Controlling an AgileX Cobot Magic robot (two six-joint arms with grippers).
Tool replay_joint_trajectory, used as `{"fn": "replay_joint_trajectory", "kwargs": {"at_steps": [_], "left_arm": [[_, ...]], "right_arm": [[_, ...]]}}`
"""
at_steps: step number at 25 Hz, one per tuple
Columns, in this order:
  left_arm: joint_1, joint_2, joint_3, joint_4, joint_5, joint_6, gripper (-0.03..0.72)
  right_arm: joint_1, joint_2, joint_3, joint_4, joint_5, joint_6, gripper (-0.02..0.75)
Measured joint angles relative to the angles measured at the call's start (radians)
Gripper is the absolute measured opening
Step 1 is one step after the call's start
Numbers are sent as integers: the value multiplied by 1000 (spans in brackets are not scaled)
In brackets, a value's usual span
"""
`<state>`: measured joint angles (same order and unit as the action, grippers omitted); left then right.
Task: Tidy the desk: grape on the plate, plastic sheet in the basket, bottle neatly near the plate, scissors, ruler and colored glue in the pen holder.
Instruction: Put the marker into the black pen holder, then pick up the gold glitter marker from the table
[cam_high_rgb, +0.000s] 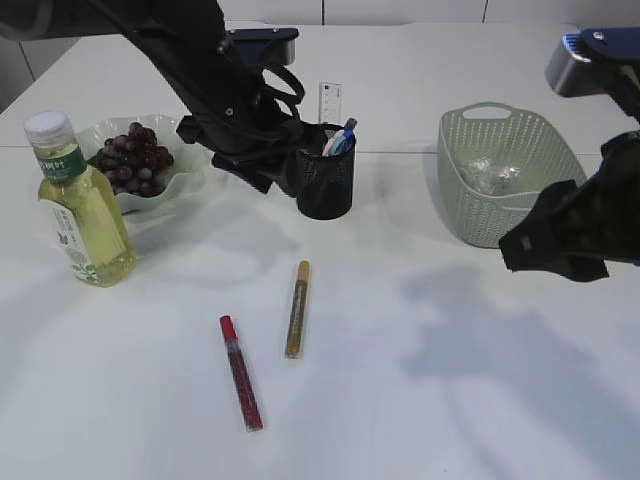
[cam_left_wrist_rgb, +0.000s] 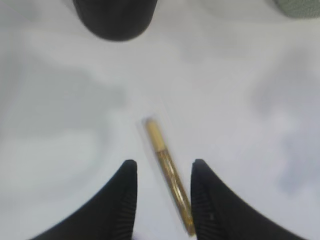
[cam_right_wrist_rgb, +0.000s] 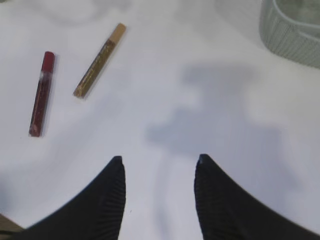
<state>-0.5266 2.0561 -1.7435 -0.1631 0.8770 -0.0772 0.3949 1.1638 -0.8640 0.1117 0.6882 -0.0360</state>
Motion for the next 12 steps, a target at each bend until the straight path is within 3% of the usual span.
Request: {"fn": "replay_joint_trajectory", "kwargs": {"at_steps": [4, 12], "left_arm": [[-35, 23, -8, 77, 138, -92, 269], [-90, 103, -58, 65, 242, -184, 269]], "right_arm": [[0, 0, 0, 27, 93, 19, 363], [0, 0, 0, 63, 210, 26, 364]]}}
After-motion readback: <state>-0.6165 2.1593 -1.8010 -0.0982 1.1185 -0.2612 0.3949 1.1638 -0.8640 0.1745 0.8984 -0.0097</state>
